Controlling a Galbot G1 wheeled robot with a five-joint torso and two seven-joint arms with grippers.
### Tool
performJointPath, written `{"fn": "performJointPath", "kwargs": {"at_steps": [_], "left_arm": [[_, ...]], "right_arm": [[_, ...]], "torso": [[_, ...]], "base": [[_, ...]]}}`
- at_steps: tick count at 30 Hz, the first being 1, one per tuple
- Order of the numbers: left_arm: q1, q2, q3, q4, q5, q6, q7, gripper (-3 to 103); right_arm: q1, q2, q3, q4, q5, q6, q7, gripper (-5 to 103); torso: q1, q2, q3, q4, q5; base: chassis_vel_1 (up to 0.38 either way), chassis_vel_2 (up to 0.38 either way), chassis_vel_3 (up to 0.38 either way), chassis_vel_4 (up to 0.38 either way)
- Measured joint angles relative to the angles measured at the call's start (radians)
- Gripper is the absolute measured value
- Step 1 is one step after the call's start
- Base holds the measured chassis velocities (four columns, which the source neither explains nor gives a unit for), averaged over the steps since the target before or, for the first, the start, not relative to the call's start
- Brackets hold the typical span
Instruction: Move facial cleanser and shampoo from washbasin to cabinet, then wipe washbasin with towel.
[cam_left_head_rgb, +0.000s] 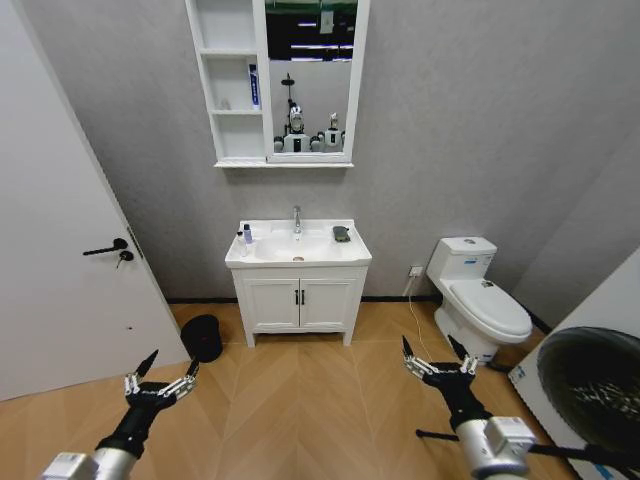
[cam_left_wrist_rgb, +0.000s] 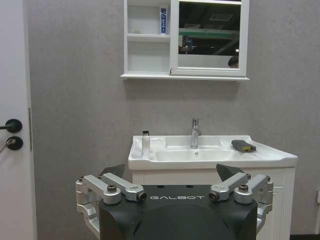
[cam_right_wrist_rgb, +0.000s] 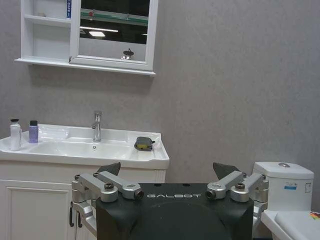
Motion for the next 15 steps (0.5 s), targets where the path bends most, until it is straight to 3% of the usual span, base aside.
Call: {"fn": "performJointPath", "kwargs": {"at_steps": [8,15], "left_arm": [[-0.012,0.010,-0.001,0.007,-0.003,0.000,0.001,100],[-0.015,0.013,0.000,0.011,-0.004,-0.008,0.004,100]], "right_arm": [[0.004,0.003,-0.004,0.000,-0.002,-0.006,0.000,100],[-0.011,0.009,-0.002,0.000,-0.004,0.009,0.004,100]], "torso": [[0.000,0.000,0.000,0.0000,0.0001],[0.000,0.000,0.000,-0.0002,-0.0004]], "base": [[-0.064,0.061,0.075,-0.073],[-0.211,0.211,0.200,-0.219]]}}
